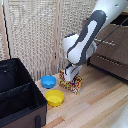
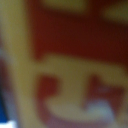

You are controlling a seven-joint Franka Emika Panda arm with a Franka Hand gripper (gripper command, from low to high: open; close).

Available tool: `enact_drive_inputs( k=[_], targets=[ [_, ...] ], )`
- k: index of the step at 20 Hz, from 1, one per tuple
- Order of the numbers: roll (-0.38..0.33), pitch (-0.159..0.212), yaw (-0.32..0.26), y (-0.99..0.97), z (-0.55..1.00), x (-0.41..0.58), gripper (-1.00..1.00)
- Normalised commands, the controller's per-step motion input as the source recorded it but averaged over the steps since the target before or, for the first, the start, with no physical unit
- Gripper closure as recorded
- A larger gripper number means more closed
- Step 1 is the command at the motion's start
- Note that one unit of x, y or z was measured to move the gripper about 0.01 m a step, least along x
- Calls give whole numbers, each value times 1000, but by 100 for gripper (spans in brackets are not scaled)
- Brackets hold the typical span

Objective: Locate and clasp the grip of the topmost drawer. Steadily and circumspectly yank the drawer open. Discover and seize the nutrition bar using your clamp. Deposit the nutrition bar in the accessible drawer. Unclench the nutrition bar.

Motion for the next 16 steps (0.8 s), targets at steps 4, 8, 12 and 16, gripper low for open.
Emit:
enact_drive_inputs(
  k=[4,8,12,16],
  targets=[
    [0,20,-41,49,4,21,100],
    [-28,-7,-344,79,112,79,100],
    [-8,0,-358,0,574,17,100],
    [-51,9,-308,0,925,121,100]
  ],
)
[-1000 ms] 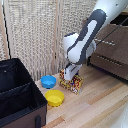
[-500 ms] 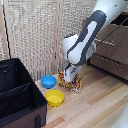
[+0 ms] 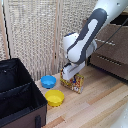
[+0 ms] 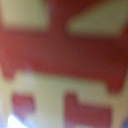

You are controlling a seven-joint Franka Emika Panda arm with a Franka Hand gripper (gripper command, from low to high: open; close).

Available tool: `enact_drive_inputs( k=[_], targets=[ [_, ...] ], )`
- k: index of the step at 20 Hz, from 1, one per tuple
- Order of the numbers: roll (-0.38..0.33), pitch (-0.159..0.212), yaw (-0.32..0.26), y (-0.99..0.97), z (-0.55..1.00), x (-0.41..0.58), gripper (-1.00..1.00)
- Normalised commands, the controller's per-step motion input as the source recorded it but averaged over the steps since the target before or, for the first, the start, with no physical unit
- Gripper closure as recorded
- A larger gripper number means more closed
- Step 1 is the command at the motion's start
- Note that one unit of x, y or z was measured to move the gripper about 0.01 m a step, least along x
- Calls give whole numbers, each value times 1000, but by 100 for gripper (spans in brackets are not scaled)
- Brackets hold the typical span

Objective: Locate and clasp the grip of the topmost drawer. Steadily and circumspectly yank the drawer open. Discover and seize the nutrition bar using your clamp. Deposit the nutrition bar in the accessible drawer. Unclench the nutrition bar.

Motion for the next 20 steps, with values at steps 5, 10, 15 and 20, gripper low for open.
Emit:
enact_drive_inputs(
  k=[5,10,15,20],
  targets=[
    [-69,0,-311,18,929,107,100],
    [-58,0,-292,71,982,102,100],
    [-61,0,-228,239,999,251,100],
    [-54,0,-199,310,1000,314,100]
  ],
)
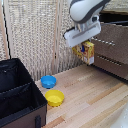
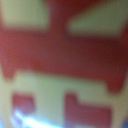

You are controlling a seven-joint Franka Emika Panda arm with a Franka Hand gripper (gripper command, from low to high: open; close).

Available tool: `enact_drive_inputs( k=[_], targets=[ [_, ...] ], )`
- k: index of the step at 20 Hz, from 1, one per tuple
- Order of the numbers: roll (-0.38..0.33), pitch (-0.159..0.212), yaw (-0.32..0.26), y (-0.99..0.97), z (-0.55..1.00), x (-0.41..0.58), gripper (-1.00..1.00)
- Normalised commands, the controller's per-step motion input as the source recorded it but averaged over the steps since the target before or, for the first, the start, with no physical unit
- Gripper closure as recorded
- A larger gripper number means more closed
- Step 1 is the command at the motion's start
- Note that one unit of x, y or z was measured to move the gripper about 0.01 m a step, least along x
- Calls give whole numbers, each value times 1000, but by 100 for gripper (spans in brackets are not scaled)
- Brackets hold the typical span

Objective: Locate and clasp the grip of the topmost drawer. Steadily and circumspectly yank the drawer open. Discover and seize the nutrition bar using your clamp. Deposit the nutrition bar in the accessible drawer. Unclench the nutrition bar.

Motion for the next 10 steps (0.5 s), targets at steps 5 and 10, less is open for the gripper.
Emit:
enact_drive_inputs(
  k=[5,10],
  targets=[
    [-41,0,-187,329,1000,322,100],
    [-38,27,-177,245,1000,351,100]
  ],
)
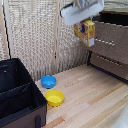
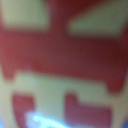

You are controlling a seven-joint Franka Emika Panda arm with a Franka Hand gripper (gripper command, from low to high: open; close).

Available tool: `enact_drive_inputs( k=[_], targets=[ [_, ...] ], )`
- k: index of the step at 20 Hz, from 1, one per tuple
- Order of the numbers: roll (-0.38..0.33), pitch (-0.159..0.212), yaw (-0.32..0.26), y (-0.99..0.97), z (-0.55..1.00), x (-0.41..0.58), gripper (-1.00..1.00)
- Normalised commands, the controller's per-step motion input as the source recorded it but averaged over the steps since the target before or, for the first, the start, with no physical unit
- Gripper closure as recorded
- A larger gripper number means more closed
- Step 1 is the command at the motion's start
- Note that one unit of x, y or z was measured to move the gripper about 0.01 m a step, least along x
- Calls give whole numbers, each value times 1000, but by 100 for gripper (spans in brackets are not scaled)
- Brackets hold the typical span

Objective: Locate and clasp the grip of the topmost drawer. Steadily and circumspectly yank the drawer open. Discover and seize the nutrition bar using your clamp. Deposit the nutrition bar in the accessible drawer. Unclench the nutrition bar.

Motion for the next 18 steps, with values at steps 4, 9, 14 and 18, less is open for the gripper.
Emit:
enact_drive_inputs(
  k=[4,9,14,18],
  targets=[
    [-50,61,-151,56,1000,501,100],
    [-4,54,-84,-350,1000,449,100],
    [3,37,-61,-565,1000,369,100],
    [8,91,-80,-704,950,169,100]
  ],
)
